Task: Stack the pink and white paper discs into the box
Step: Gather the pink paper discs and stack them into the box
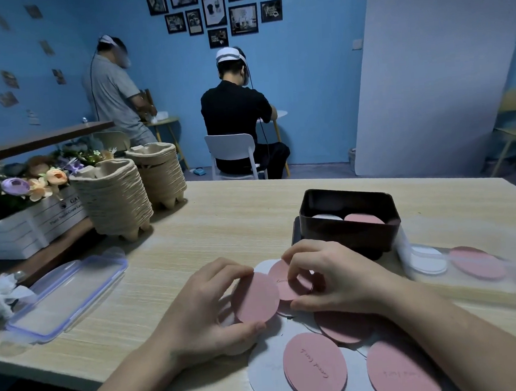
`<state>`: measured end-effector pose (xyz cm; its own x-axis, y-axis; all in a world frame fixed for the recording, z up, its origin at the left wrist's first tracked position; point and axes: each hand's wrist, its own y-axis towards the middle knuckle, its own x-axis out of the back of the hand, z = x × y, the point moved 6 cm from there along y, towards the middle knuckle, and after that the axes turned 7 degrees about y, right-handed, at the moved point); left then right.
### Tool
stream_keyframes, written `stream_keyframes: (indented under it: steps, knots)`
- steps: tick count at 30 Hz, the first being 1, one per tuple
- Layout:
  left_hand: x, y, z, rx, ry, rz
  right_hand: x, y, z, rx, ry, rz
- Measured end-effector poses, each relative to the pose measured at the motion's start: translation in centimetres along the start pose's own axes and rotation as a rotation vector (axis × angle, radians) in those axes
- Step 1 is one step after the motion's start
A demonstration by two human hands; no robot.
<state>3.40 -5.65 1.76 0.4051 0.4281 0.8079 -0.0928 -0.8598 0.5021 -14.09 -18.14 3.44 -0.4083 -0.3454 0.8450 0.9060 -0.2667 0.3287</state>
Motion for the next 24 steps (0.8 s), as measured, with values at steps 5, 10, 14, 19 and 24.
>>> stream_keyframes:
  steps: [5, 10, 14, 19, 24]
  knots:
    - [-0.7, 1.0, -0.5, -0.031, 0.237, 0.023, -0.1, 0.1, 0.2, 0.033, 0.031, -0.030]
    - [-1.0, 2.0, -0.9, -0.055, 0.296, 0.001, -0.3, 0.1, 0.2, 0.054, 0.064, -0.049]
    - [-1.2, 2.5, -1.1, -0.067, 0.230, -0.049, -0.5, 0.2, 0.1, 0.071, 0.065, -0.037]
    - [-1.6, 2.0, -0.6, -0.079, 0.148, -0.098, -0.6, 0.4, 0.3, 0.096, 0.082, -0.037]
    - [-1.4, 1.7, -0.8, -0.100, 0.063, -0.148, -0.5, 0.5, 0.6, 0.108, 0.103, -0.079]
